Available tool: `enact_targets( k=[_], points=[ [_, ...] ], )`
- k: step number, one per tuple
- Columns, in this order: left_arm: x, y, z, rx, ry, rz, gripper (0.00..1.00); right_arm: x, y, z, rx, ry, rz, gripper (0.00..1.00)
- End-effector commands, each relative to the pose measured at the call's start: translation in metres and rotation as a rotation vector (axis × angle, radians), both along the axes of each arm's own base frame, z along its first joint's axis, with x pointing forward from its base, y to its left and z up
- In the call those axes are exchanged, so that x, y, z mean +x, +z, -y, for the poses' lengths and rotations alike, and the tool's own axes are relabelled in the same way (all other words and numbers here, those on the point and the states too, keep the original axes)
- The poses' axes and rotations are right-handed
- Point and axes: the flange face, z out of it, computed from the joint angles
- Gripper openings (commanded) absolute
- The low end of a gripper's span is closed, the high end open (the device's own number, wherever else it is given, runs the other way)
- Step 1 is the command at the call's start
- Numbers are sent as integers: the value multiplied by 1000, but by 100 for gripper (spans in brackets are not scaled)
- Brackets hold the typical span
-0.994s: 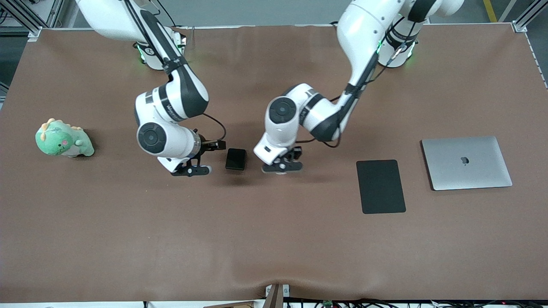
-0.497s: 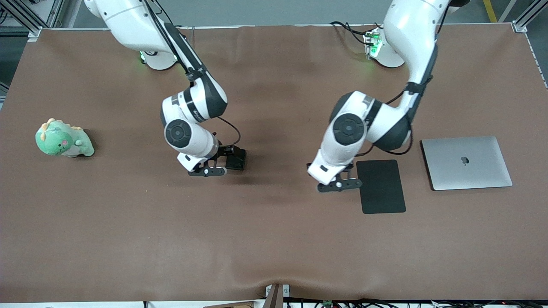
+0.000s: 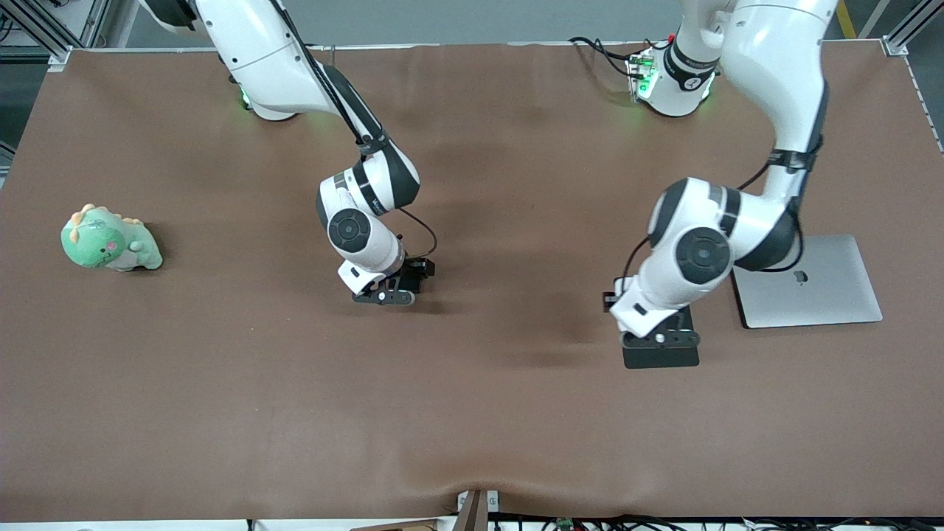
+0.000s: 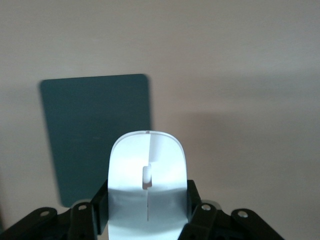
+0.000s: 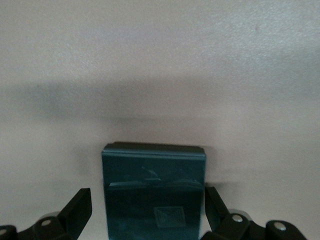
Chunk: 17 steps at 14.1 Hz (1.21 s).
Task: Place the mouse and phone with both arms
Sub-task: 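Carry the mouse over the mouse pad while the right gripper carries the phone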
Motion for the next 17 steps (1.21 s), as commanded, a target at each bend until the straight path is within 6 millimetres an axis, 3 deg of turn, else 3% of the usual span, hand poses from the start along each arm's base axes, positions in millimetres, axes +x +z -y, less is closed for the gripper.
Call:
enact_targets(
  k=[1,2,5,7,10,13,17],
  points=[
    [-8,-4,-51,11,-27,-10,2,-3,-6,-8,6,-53,7,22],
    [-10,-11,-66,9,-38,-13,1,-2,-6,-7,2,-89,0,3],
    [-14,-29,-129,-8,-68,31,1,-2,-4,-5,-5,-83,-13,0],
    [-15,-43,-145,-14,-66,65,1,-1,10,4,-38,-69,-83,0],
    [-14,-60,-124,-22,-70,90,1,16,56,44,-56,-85,-163,0],
    [-20,-89,-100,-26,-41,81,1,37,86,101,-18,-46,-162,0],
    [-28,-118,-92,-25,-8,66,2,46,85,213,-30,14,-162,0]
  ],
)
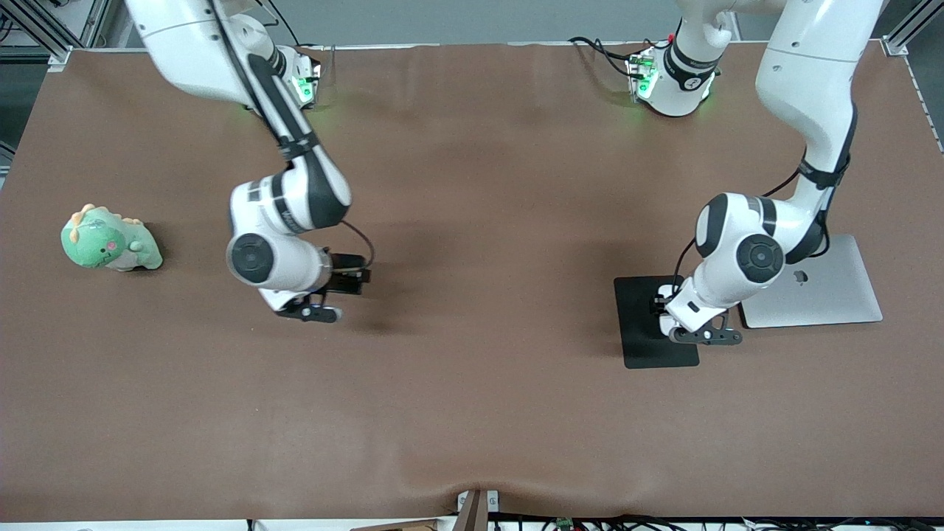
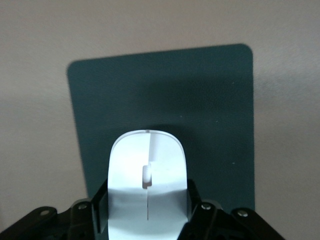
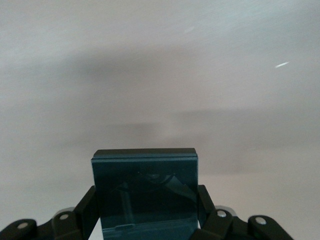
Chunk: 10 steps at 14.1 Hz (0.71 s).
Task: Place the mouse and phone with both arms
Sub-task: 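Carry the mouse over the mouse pad while the right gripper carries the phone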
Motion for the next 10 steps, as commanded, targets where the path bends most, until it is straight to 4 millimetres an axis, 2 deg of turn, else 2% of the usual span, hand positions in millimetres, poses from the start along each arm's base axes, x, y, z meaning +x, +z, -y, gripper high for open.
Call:
enact_targets(
  k=[1,3,4,5,6,8,10],
  points=[
    [-3,-15,-4,11,17,0,2,-14,3,72,-11,51,-11,0],
    [-2,-24,-3,8,17,10,4,-22,-9,121,-17,81,-37,0],
    [-2,-28,-3,7,17,10,16,-26,-16,150,-29,110,-32,0],
    [-3,-33,-2,8,14,6,59,-32,-22,179,-28,124,-14,0],
    [-2,-34,-2,8,13,6,100,-38,-29,198,-20,132,5,0],
    [-1,-27,-5,7,16,13,100,-46,-37,218,-19,113,15,0],
    [2,-6,-4,4,14,39,100,-53,-42,245,-24,80,11,0]
  ],
)
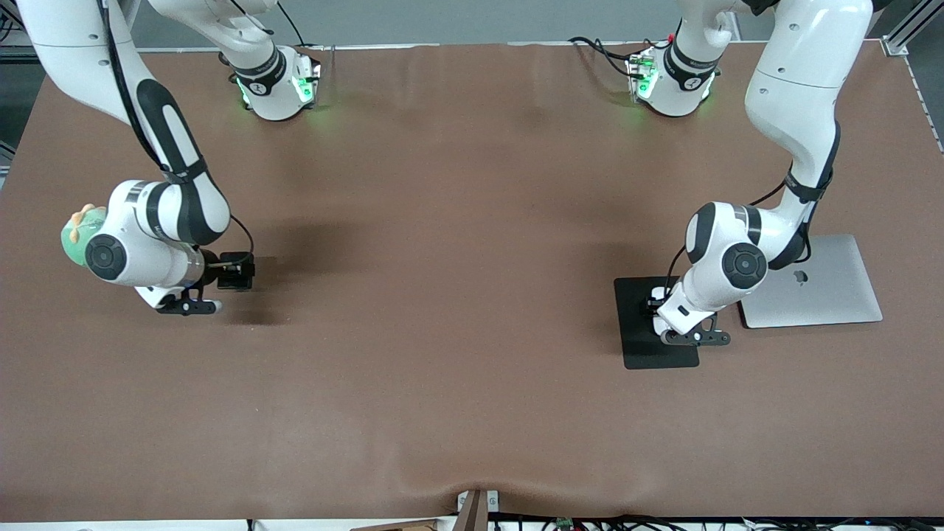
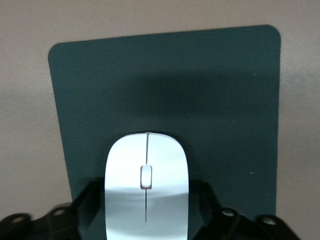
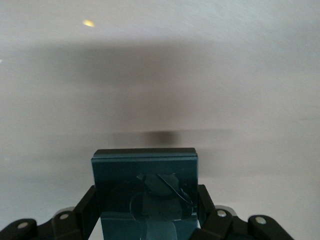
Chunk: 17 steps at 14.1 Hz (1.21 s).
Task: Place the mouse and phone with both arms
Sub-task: 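Release the mouse onto the pad while the right gripper lowers the phone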
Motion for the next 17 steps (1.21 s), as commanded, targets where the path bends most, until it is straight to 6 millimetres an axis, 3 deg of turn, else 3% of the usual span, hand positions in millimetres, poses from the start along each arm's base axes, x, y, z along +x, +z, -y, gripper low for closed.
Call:
enact_targets(
  k=[1,4,7,9,10,11,12,13,17],
  points=[
    [4,31,0,5,2,48,100,-19,6,30,0,15,32,0],
    [3,82,-2,16,-11,27,100,-33,-13,65,7,68,91,0],
    [1,145,-6,23,-7,37,100,-35,-20,68,7,63,86,0],
    [1,195,-10,20,-4,80,100,-37,-23,67,8,62,79,14],
    [-2,218,-13,24,-13,79,100,-37,-25,68,8,60,77,16],
    [-7,243,-18,30,-24,69,100,-37,-25,68,8,60,76,29],
    [-12,266,-27,35,-29,57,100,-37,-25,68,8,59,75,73],
    [-20,289,-37,40,-37,45,100,-38,-31,68,8,44,66,100],
    [-59,361,-49,52,-47,-7,100,-33,-22,64,13,57,75,100]
  ],
)
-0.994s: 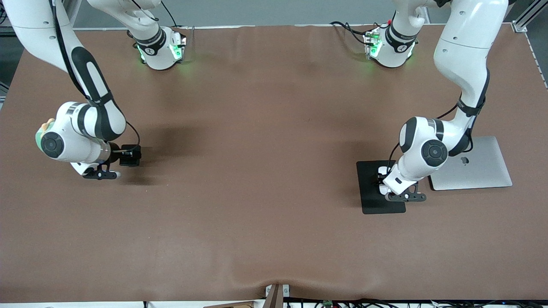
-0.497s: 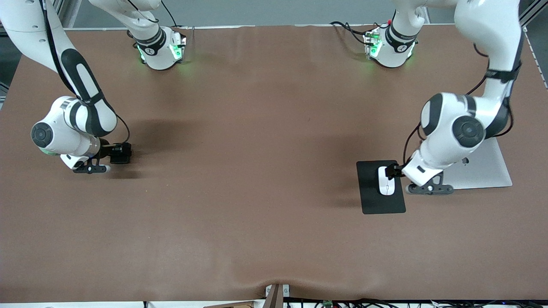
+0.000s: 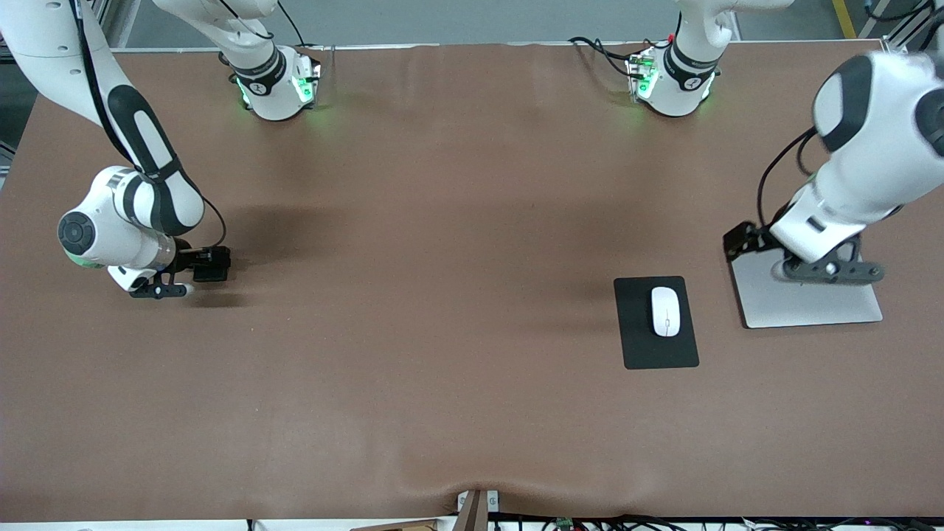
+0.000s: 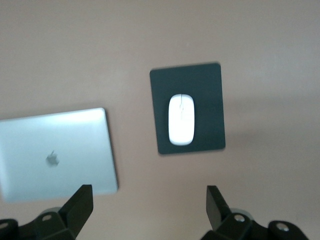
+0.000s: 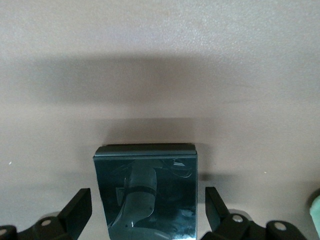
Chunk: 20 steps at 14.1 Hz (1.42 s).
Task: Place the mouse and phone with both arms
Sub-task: 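Release the phone beside the plush toy while the left gripper withdraws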
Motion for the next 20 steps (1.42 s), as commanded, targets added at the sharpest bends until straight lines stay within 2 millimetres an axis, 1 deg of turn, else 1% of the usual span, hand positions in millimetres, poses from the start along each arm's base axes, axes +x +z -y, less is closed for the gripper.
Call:
enact_targets(
  k=[1,2,3,4,5,6,7,8,10,12,13,15,16,18,20],
  points=[
    [-27,42,-6,27,-13,-14,100,4,11,-4,3,8,9,100],
    [-35,55,-16,26,6,-15,100,8,19,-5,10,10,-4,100],
    [-41,66,-20,17,6,-9,100,16,34,-4,22,14,-29,100],
    [-42,79,-25,14,-7,4,100,26,52,-2,42,19,-74,100],
    [-41,98,-31,11,-18,19,100,40,75,-2,61,27,-121,100],
    [-39,112,-34,9,-15,23,100,52,98,-5,75,39,-157,100],
    [-39,125,-34,9,-13,38,100,64,120,-8,80,49,-167,100],
    [-37,133,-35,10,-10,36,100,77,141,-15,77,68,-156,100],
    [-35,140,-37,23,-5,-6,100,101,177,-26,57,88,-102,100],
    [-30,141,-34,14,-8,-25,100,120,215,-28,44,96,-36,100],
    [-30,142,-34,12,-6,-33,100,130,239,-28,36,101,5,100],
    [-31,144,-39,11,1,-44,100,144,284,-29,21,111,80,100],
    [-31,144,-40,11,0,-44,100,148,296,-30,15,114,105,100],
    [-31,144,-42,11,5,-46,100,161,333,-48,-13,147,187,100],
    [-31,142,-45,11,6,-49,100,170,370,-38,-66,157,256,100]
  ],
)
